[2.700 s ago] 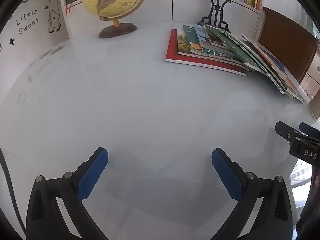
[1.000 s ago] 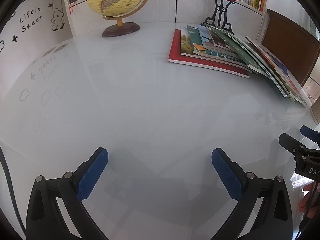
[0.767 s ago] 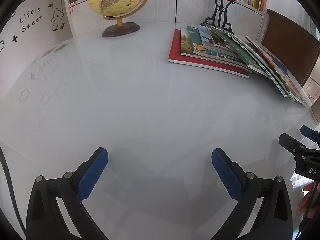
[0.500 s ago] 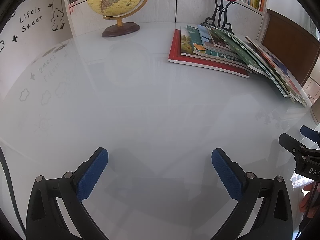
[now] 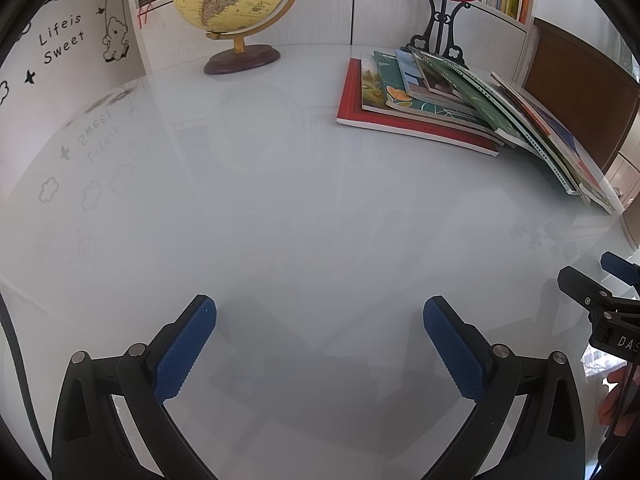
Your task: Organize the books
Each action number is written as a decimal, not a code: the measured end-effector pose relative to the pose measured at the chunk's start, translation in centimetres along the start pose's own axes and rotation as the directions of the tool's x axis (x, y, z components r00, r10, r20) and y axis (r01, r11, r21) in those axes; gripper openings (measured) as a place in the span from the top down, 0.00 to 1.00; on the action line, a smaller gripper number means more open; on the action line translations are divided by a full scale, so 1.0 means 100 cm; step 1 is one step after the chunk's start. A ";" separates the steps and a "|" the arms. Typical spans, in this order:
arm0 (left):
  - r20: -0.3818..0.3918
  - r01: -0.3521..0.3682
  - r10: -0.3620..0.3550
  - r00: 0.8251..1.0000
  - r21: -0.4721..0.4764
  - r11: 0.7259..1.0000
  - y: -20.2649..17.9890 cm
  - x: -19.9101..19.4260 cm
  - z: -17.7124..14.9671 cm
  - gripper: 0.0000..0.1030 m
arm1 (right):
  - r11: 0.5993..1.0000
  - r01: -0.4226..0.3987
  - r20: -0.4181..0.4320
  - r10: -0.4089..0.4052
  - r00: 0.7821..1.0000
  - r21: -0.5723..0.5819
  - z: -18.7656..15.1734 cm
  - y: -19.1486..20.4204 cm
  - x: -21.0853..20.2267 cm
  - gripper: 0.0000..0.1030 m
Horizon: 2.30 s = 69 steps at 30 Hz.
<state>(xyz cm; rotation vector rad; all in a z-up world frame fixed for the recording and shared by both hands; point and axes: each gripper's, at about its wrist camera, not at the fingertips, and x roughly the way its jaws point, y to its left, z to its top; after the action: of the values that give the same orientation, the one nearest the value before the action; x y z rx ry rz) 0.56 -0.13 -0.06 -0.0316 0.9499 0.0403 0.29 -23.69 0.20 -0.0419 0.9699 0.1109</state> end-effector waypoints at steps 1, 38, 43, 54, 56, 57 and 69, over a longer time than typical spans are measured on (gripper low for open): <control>0.000 0.000 0.000 1.000 0.000 1.000 0.000 0.000 0.000 0.00 | 1.000 0.000 0.000 0.000 1.000 0.000 0.000 0.000 0.000 0.00; 0.000 0.000 0.000 1.000 0.000 1.000 0.000 0.000 0.000 0.00 | 1.000 -0.002 0.001 0.002 1.000 -0.003 -0.001 0.000 -0.001 0.00; 0.000 0.000 0.000 1.000 0.000 1.000 0.000 0.000 0.000 0.00 | 1.000 0.001 0.000 -0.001 1.000 0.002 0.001 0.000 0.000 0.00; -0.003 -0.058 0.058 0.998 -0.081 0.995 -0.003 0.000 0.002 0.00 | 1.000 0.001 0.000 -0.001 1.000 0.000 0.001 0.001 0.001 0.00; -0.035 -0.064 0.061 0.998 -0.087 0.994 -0.005 0.002 0.006 0.00 | 1.000 -0.001 -0.002 0.001 1.000 -0.003 0.001 0.000 0.001 0.00; -0.060 -0.052 0.048 0.997 -0.069 0.996 -0.005 0.005 0.010 0.00 | 1.000 -0.004 -0.010 0.004 1.000 -0.008 0.003 0.000 0.001 0.00; -0.105 0.124 -0.108 0.989 0.169 0.978 -0.028 0.010 0.137 0.07 | 0.971 -0.159 0.077 0.147 0.986 0.181 0.072 -0.054 -0.034 0.00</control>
<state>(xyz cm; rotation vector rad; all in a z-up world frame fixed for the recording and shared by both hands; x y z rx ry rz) 12.34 -2.26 7.12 0.0745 1.0430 -0.1544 4.91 -28.74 7.00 0.2082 0.9157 0.1624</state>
